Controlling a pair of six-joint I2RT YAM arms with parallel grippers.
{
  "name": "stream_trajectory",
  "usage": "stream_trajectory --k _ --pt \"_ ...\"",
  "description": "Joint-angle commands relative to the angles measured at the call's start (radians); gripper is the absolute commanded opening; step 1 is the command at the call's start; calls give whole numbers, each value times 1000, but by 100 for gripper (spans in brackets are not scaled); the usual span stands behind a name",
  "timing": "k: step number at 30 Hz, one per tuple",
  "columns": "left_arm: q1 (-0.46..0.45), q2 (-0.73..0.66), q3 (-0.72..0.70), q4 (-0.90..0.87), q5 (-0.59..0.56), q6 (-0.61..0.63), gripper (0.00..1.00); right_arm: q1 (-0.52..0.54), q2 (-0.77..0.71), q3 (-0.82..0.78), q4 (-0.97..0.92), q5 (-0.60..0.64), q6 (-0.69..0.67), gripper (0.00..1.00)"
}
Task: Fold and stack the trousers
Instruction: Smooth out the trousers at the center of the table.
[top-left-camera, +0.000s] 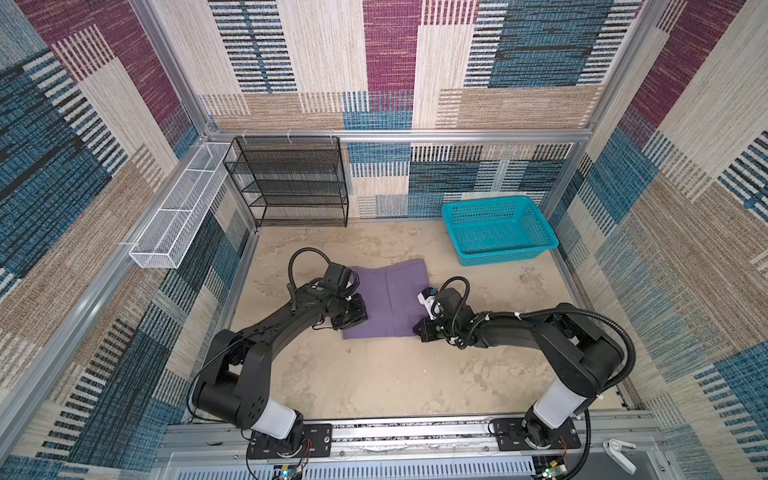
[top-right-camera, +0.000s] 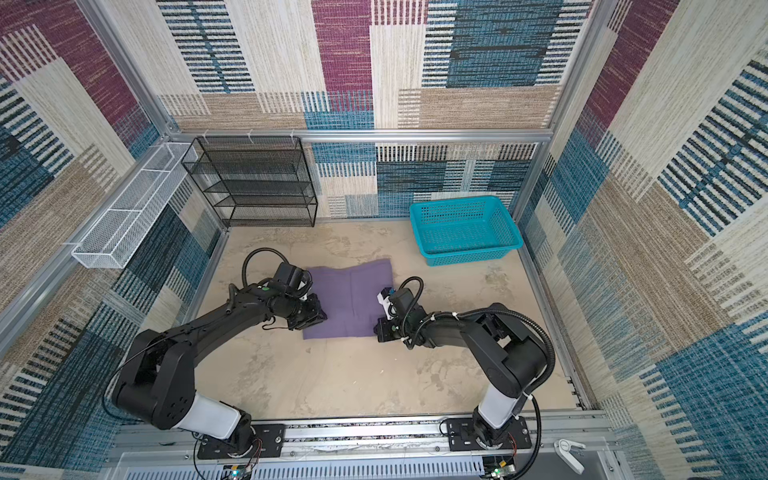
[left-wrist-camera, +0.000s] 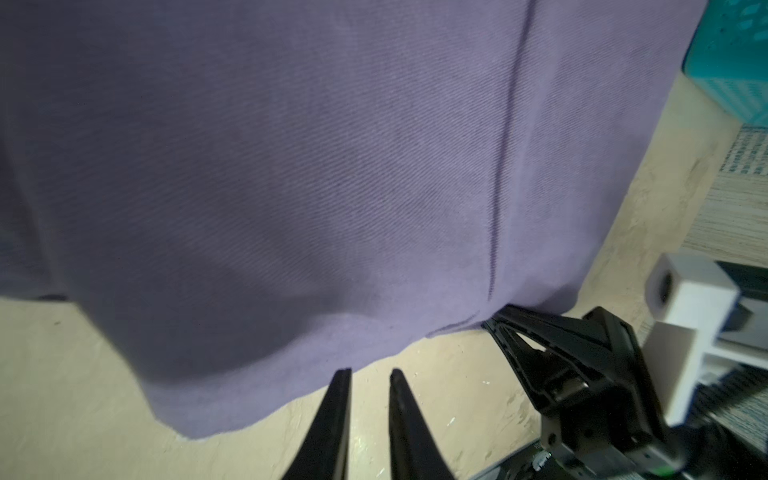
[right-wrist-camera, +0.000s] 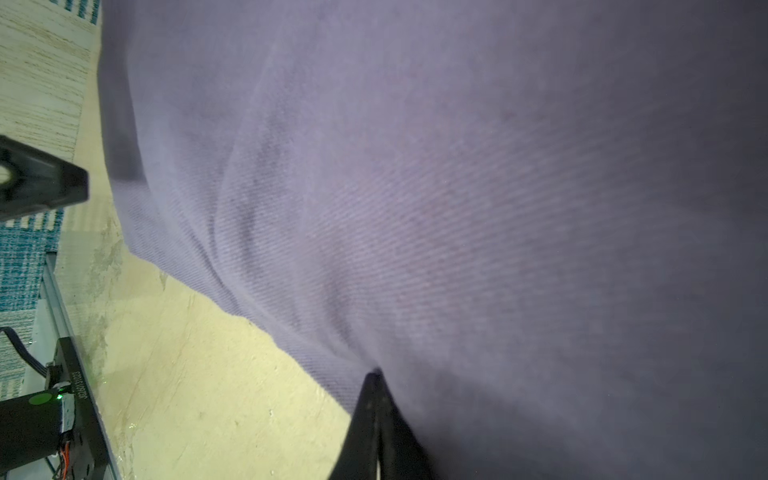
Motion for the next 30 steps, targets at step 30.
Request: stream_trajectory --k 30 --pt "56 85 -132 6 -31 32 13 21 405 301 114 -227 138 4"
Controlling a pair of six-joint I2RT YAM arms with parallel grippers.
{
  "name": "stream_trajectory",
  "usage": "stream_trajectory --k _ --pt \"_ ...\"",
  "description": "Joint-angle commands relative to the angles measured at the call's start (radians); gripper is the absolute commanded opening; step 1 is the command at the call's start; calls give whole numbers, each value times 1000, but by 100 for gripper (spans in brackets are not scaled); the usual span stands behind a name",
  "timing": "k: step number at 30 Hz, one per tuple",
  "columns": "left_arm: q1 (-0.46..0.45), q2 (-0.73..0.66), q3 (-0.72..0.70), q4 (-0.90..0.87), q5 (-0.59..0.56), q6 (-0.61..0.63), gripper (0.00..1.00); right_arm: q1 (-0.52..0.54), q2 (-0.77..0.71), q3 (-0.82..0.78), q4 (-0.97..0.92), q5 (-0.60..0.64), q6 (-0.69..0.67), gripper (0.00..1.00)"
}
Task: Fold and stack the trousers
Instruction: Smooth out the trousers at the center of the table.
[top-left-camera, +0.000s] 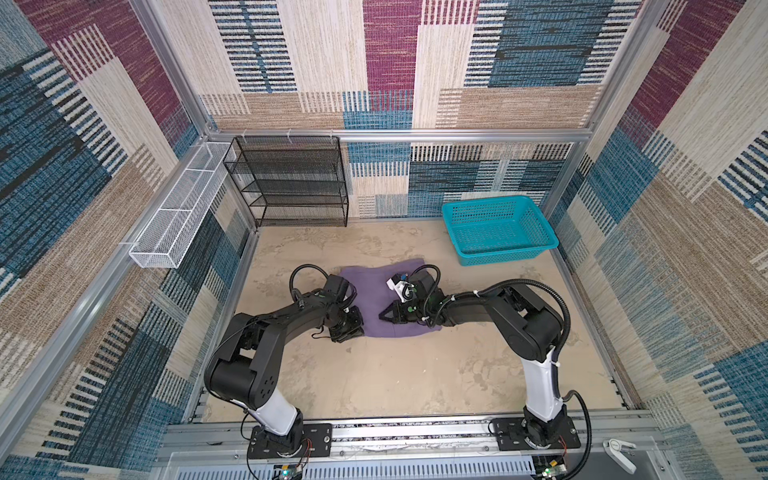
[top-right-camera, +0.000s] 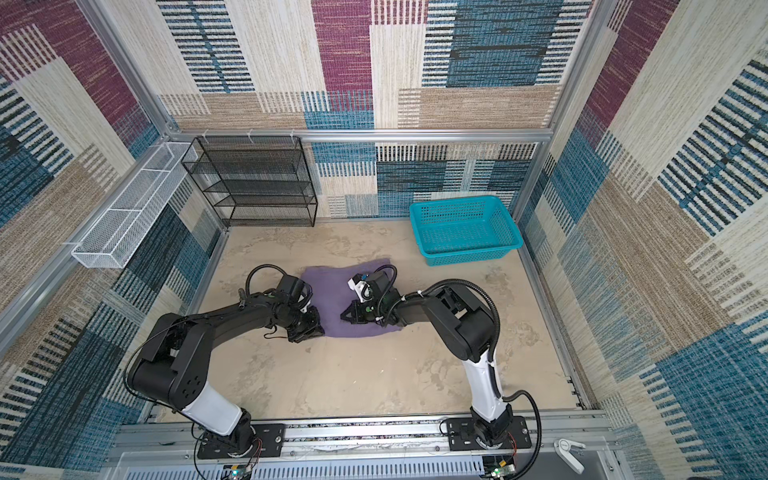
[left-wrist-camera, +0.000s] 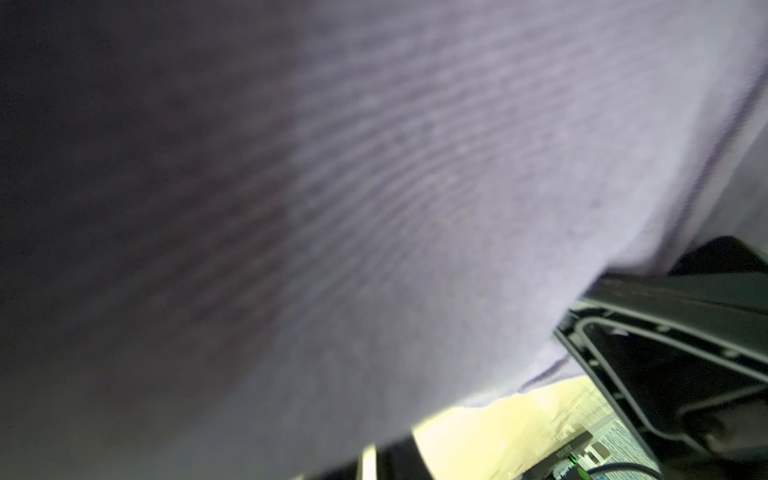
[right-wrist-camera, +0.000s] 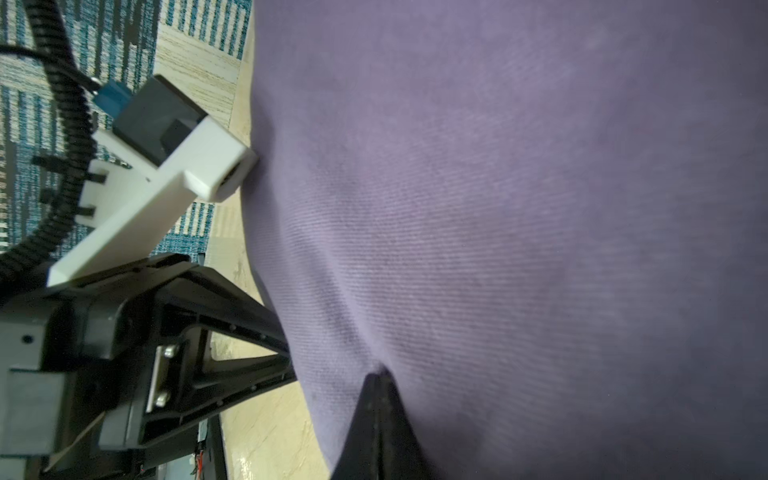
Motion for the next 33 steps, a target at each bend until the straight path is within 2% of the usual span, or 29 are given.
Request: stream_trajectory --k 1,9,15,22,29,33 --pt "4 -3 -6 -77 -73 14 13 1 -10 -16 -119 85 -1 4" --pt "0 -67 112 -141 -14 9 14 -3 -177 180 -315 188 -145 7" --pt "-42 -118 252 -144 -77 26 16 -9 -101 293 -361 163 -168 6" --pt "-63 53 344 -131 -119 28 12 -12 -1 283 -298 141 -136 6" --pt "-54 194 296 -74 -149 8 9 -32 90 171 -234 193 -81 4" --pt "-29 247 279 -54 -128 7 7 -42 96 132 -196 165 -76 4"
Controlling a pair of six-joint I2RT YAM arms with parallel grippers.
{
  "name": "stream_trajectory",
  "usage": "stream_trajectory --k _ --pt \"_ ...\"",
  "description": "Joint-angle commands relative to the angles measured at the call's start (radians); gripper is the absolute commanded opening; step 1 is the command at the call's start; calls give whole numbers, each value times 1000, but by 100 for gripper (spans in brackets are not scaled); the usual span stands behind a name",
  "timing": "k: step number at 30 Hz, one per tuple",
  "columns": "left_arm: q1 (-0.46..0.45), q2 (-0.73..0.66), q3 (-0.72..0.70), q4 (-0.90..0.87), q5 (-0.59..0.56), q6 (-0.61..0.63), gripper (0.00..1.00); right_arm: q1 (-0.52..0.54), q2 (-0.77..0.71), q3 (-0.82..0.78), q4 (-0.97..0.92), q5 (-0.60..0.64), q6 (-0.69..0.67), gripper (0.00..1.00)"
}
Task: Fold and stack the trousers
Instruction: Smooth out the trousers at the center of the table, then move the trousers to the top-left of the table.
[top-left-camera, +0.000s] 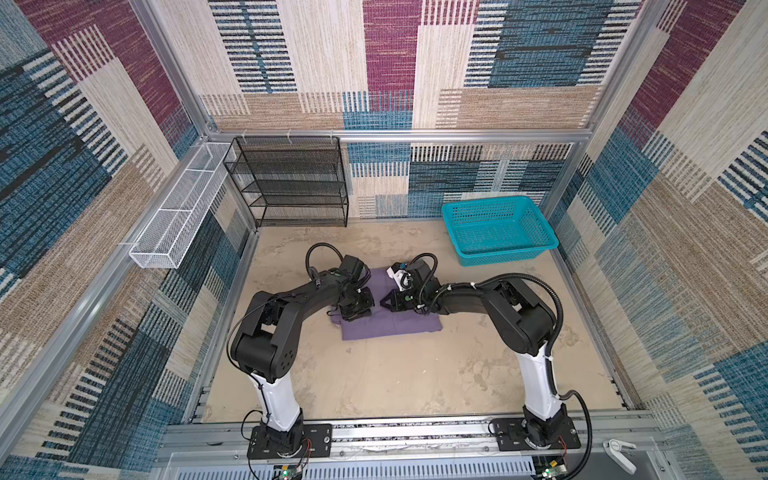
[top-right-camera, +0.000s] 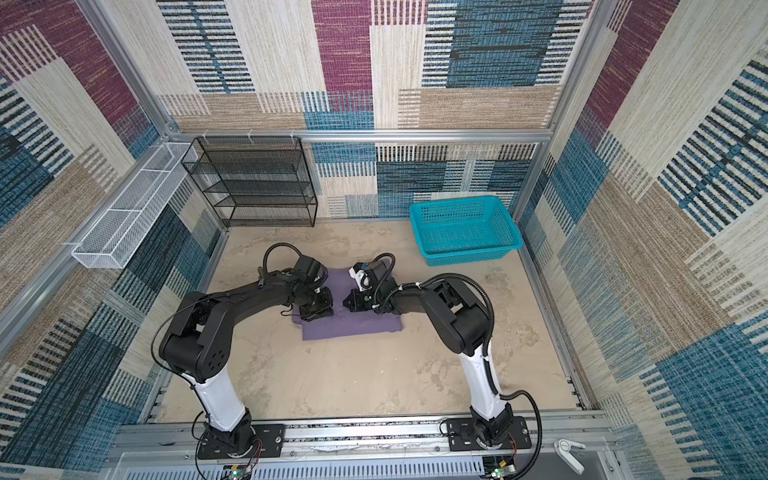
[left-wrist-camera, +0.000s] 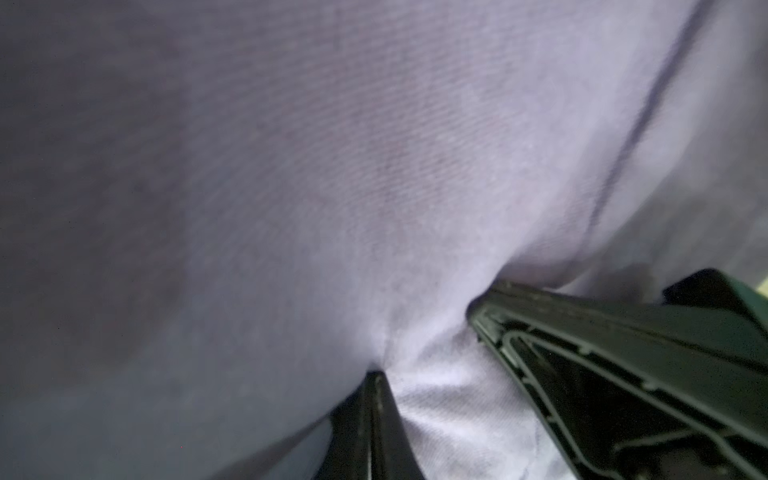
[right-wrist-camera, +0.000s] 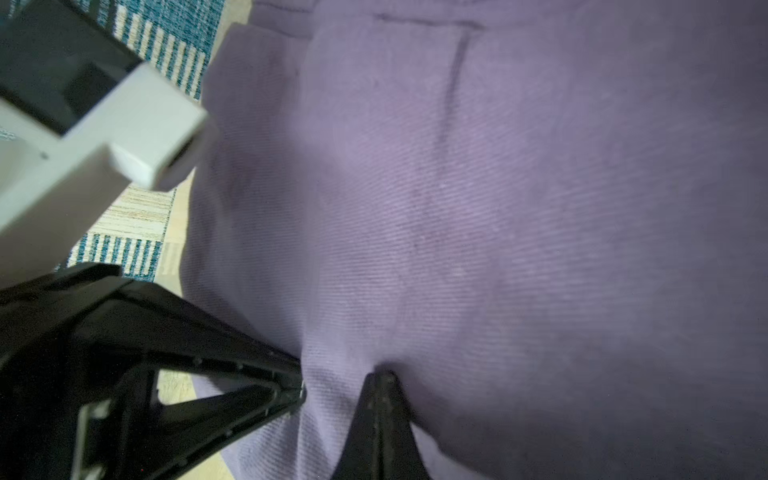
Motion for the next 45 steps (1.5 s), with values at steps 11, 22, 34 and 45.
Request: stream_trajectory --k 11,22,34,45 --pt "32 -190 191 -199 -122 103 12 -3 -379 19 -213 268 -187 11" --pt "96 -427 145 -151 -287 172 47 -33 -797 -159 -342 698 -225 46" --pt "121 -185 82 -186 -392 157 63 -72 -885 -332 -351 676 -127 89" --pt "152 -54 21 -12 -290 140 55 -100 -864 -352 -323 628 -126 90"
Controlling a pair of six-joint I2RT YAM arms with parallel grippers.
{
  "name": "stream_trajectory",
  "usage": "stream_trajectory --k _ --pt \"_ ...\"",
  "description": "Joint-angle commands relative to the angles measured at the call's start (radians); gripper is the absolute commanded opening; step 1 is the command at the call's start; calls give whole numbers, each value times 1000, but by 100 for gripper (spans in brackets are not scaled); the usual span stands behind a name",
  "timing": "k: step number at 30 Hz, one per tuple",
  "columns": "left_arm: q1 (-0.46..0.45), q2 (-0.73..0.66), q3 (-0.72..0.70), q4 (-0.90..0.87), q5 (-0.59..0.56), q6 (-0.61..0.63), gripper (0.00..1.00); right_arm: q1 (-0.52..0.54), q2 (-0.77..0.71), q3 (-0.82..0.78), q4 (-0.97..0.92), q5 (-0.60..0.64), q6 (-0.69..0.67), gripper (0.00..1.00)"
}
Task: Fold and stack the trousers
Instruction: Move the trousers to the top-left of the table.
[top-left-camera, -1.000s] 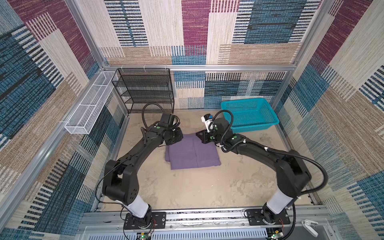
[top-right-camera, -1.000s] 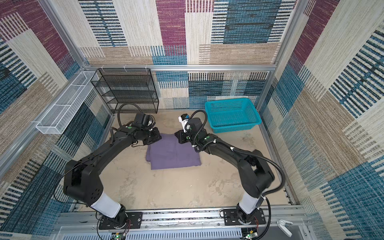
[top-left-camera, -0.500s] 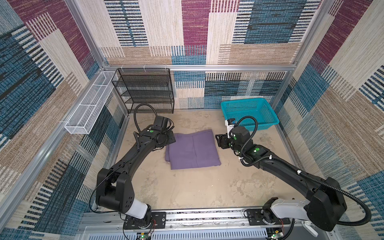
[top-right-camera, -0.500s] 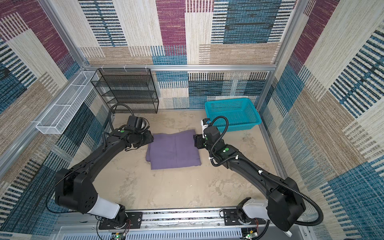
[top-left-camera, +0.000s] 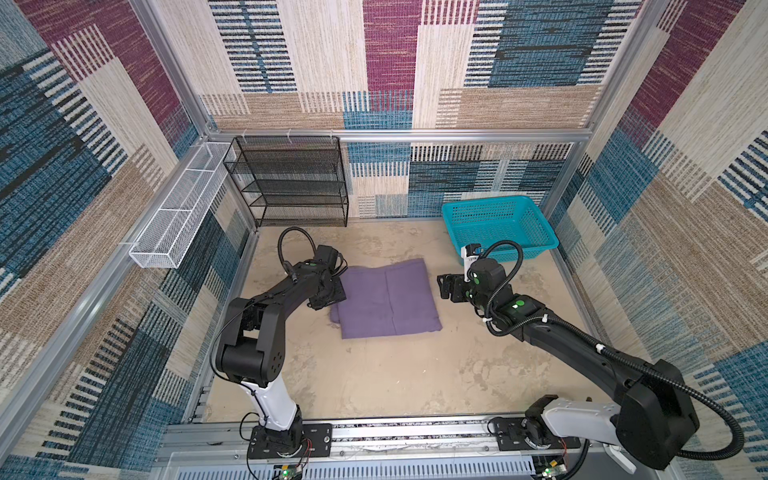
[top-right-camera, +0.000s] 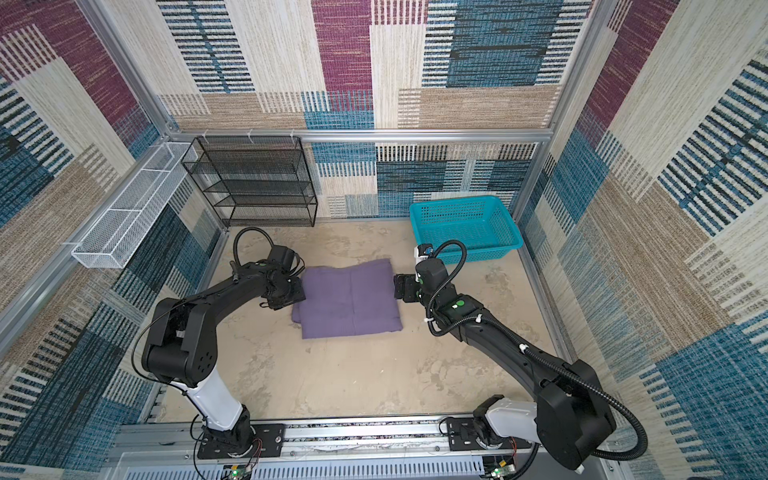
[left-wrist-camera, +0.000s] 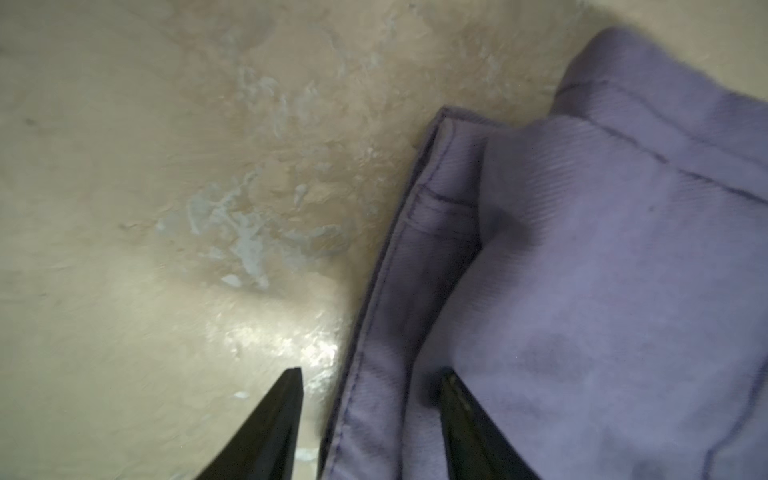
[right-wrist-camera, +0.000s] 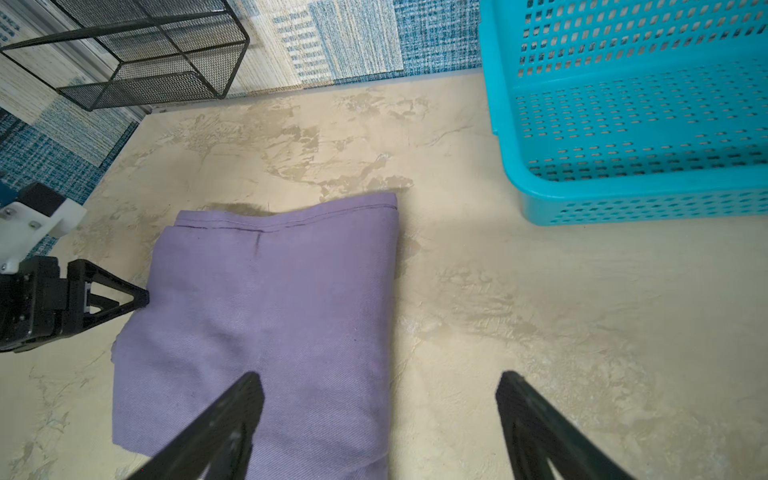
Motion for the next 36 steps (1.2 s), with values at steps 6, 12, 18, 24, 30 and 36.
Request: stream_trajectory --k 6,12,18,24,30,36 --pt "13 73 -7 122 63 -1 31 -14 8 -11 39 -19 8 89" --pt "101 144 31 111 75 -3 0 -21 19 -11 42 -26 14 89" --pt "264 191 101 86 74 -6 0 -28 53 -2 49 -36 16 89" --pt "397 220 296 -25 34 38 0 -35 106 9 55 -46 11 89" --pt "457 356 625 -191 2 122 0 -53 144 14 67 -51 2 89" --pt "467 524 924 -333 -19 175 0 -85 179 12 78 -73 2 89"
